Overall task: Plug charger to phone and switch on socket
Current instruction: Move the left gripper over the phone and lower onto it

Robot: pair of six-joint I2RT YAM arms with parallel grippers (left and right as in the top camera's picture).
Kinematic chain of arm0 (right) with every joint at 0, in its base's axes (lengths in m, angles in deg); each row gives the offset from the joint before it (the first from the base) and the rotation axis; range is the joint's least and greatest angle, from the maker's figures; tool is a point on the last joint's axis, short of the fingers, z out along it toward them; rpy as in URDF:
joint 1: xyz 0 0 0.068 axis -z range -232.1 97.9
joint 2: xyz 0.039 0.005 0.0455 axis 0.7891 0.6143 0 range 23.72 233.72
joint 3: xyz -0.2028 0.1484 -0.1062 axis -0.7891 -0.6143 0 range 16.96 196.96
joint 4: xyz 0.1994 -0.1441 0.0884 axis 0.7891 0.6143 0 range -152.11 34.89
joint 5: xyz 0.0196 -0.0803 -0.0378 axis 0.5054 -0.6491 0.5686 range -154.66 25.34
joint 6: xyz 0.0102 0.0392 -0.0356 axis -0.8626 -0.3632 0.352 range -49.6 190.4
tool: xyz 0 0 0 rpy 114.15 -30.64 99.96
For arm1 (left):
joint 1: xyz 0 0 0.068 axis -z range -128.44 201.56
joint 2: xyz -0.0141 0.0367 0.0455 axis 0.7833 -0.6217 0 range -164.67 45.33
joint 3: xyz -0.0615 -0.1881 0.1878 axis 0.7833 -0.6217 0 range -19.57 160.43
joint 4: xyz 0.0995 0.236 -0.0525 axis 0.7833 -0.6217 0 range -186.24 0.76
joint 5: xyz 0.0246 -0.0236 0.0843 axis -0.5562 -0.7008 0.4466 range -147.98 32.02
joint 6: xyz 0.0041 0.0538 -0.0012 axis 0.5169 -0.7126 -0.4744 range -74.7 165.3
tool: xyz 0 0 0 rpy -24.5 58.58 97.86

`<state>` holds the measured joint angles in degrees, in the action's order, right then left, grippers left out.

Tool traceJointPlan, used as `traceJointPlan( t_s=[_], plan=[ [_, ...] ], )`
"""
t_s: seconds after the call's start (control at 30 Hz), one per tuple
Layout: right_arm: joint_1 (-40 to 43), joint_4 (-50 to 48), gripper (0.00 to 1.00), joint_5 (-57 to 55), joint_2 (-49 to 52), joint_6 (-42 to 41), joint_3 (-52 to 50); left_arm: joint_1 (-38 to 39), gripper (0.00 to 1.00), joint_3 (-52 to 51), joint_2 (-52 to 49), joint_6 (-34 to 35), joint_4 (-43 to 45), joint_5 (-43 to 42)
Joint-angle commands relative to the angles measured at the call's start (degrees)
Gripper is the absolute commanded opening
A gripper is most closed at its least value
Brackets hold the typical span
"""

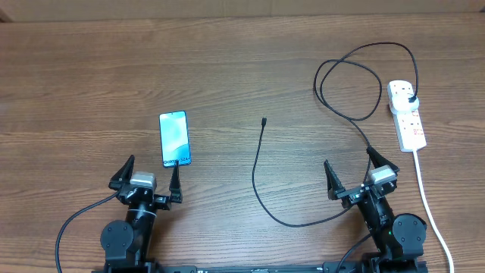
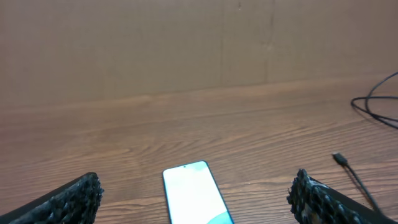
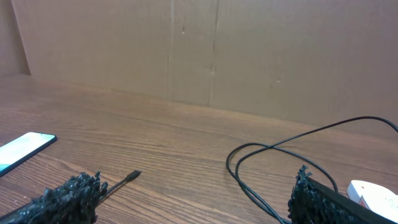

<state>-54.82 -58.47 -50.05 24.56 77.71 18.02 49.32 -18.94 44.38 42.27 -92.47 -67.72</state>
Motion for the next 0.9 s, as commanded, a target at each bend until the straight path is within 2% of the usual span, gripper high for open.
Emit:
traceJointPlan(
  t_s=[0.0,0.4,0.53,0.7,0.87],
  plan=[
    [-0.15,-0.35,1.00,-0.17,-0.68,0.07,-0.61,0.39,1.00,-0.35,0.70,-3.21,0.35,1.36],
    [-0.15,-0.35,1.00,-0.20,-0.68,0.07,-0.61,0.39,1.00,0.57,0.68,0.13,0.13,0.74],
    [-0.15,-0.35,1.00,-0.17,-0.68,0.07,-0.61,0.39,1.00,2.71,-0.48,1.11,-3.54,0.98],
    [-0.15,-0.33,1.00,-0.17,-0.68,0.07,-0.61,0.39,1.00,6.84,-6.69,6.71,-5.29,0.68],
    [-0.15,-0.33,1.00,-0.20,-0.68,0.07,-0.61,0.39,1.00,14.53,-17.18,6.88,-7.58,0.63]
  ],
)
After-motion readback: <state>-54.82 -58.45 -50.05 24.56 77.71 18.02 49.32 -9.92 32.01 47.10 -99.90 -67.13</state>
